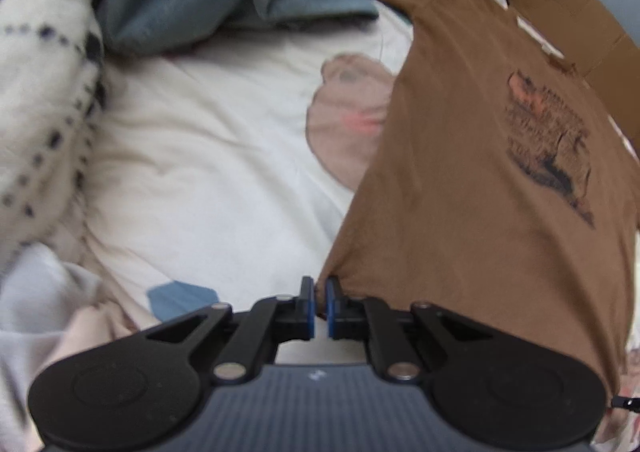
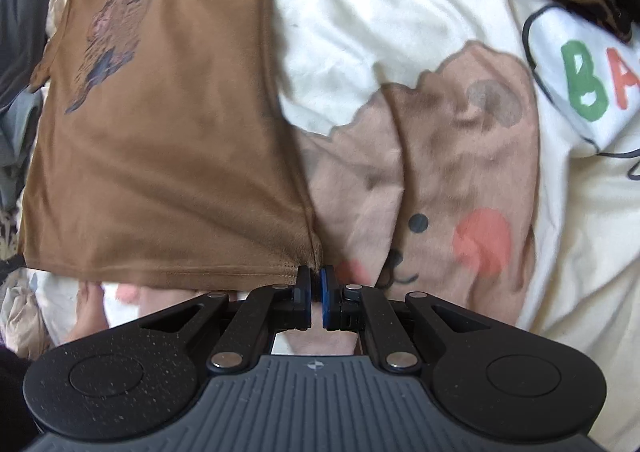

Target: Fold clothes

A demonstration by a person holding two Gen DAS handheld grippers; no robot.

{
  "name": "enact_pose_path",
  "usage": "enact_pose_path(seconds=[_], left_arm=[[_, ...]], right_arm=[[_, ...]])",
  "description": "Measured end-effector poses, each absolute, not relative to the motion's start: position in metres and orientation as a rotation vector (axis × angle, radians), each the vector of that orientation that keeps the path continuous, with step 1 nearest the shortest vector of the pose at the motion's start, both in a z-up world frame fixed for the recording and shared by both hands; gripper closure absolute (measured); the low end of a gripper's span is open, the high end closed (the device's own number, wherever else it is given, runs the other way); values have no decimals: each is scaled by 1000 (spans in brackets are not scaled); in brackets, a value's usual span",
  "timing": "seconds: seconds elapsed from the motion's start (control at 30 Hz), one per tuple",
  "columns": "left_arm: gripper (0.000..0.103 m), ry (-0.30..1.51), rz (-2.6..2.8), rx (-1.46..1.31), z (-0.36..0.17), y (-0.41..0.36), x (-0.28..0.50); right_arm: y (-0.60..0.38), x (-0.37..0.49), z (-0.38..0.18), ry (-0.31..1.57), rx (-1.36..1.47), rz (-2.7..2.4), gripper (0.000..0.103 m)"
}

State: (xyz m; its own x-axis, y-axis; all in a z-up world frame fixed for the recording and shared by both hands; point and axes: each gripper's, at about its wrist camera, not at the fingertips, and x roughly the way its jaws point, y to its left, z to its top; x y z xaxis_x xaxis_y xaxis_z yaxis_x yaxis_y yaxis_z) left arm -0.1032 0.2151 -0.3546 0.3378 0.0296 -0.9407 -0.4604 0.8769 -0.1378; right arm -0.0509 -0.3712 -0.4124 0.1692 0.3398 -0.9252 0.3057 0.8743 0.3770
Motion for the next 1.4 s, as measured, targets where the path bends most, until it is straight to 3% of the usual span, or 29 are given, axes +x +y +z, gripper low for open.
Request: enact_pose_path(seconds=[0.6, 1.4], left_arm=[[98, 1010, 200, -300, -208, 220, -60], [98, 886, 116, -226, -127, 218, -15]], right_arm=[[-389, -17, -237, 1199, 588, 133, 101], [-397, 52, -119, 968, 608, 277, 101]])
